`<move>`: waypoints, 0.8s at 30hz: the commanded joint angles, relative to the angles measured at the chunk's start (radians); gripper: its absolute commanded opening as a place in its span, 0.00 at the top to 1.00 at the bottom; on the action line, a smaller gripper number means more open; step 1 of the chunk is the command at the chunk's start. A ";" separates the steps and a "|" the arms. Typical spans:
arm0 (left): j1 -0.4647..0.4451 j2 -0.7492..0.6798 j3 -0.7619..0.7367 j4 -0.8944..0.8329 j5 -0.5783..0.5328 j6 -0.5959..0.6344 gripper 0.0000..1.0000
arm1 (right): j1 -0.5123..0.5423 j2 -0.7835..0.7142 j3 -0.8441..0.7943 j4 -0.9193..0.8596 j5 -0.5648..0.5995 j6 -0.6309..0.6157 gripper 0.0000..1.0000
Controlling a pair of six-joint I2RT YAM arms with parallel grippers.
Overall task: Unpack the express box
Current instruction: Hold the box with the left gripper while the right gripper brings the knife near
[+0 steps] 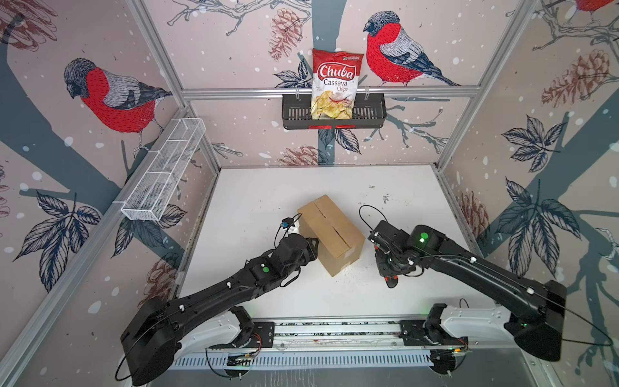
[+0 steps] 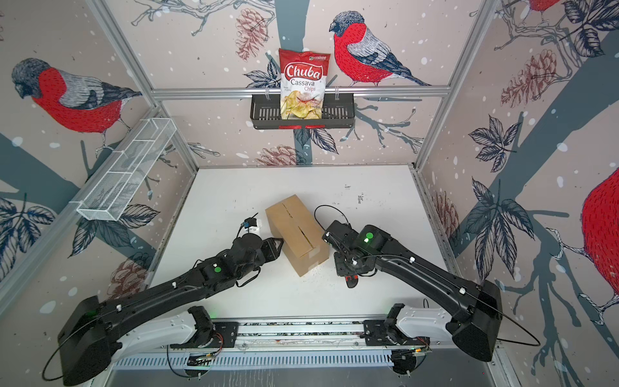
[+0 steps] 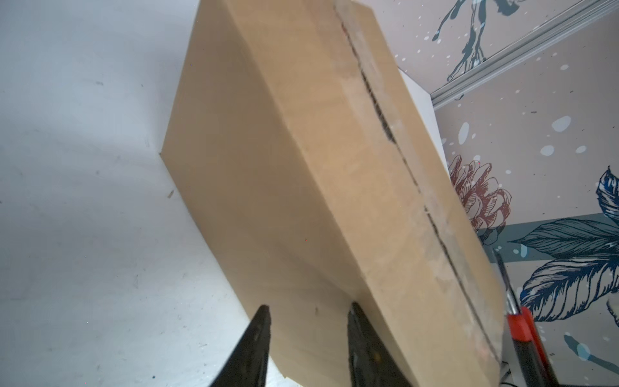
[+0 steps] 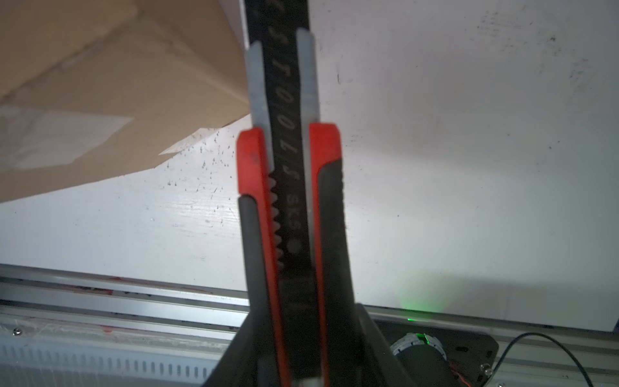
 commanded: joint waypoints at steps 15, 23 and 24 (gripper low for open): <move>0.065 -0.040 0.069 -0.071 -0.066 0.115 0.42 | 0.137 -0.016 -0.008 0.003 -0.031 0.115 0.88; 0.070 -0.033 0.059 -0.031 -0.025 0.108 0.42 | 0.157 -0.015 0.001 0.008 -0.028 0.128 0.88; 0.068 -0.030 0.055 -0.023 -0.017 0.103 0.43 | 0.160 -0.015 -0.001 0.007 -0.030 0.132 0.88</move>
